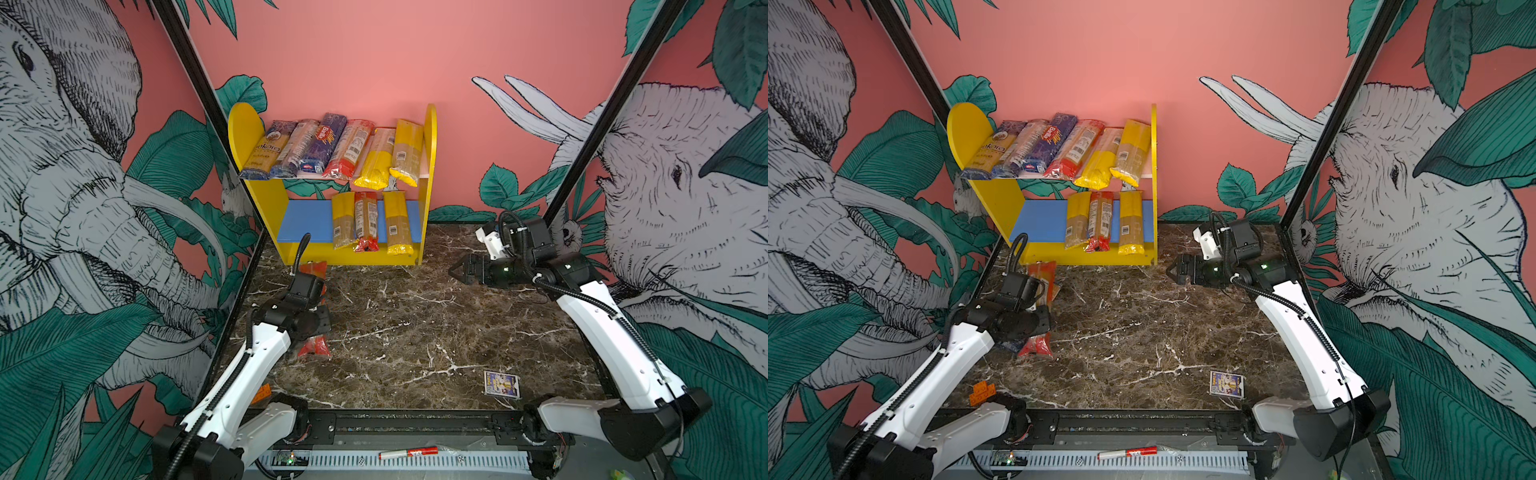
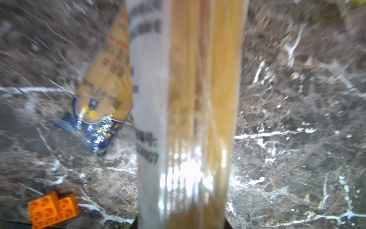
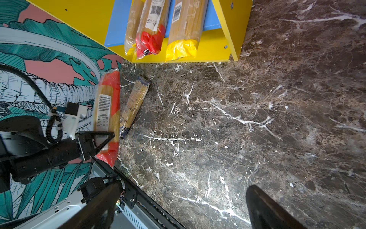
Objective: Arrange pasta packages on shelves
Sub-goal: Pick up the pasta bag from the middle-left of the table, then place the pasta bag on the shelf.
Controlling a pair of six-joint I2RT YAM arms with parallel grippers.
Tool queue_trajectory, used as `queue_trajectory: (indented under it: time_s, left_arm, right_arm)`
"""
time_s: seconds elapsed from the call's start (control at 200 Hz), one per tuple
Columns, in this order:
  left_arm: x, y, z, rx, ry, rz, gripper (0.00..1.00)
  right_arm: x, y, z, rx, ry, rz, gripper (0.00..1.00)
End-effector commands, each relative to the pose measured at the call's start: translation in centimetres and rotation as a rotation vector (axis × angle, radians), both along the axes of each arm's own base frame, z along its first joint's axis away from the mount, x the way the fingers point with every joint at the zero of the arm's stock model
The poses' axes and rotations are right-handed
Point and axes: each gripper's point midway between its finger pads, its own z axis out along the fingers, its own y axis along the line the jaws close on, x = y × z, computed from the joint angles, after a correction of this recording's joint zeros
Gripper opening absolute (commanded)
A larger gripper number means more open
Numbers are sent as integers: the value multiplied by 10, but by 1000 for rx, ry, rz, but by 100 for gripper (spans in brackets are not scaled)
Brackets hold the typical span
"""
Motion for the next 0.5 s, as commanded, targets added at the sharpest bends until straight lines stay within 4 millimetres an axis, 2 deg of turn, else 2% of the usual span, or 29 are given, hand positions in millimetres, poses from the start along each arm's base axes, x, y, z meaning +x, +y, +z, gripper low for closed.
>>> queue_trajectory:
  time_s: [0.0, 0.085, 0.205, 0.495]
  left_arm:
    - [21, 14, 51, 65, -172, 24, 0]
    - [37, 15, 69, 97, -226, 12, 0]
    - [68, 15, 79, 121, -248, 2, 0]
    - [164, 20, 100, 119, -328, -28, 0]
  right_arm:
    - [4, 4, 17, 48, -57, 3, 99]
    - [5, 4, 22, 49, -69, 6, 99]
    - [8, 4, 27, 40, -79, 9, 99]
    - [17, 2, 30, 17, -87, -9, 99]
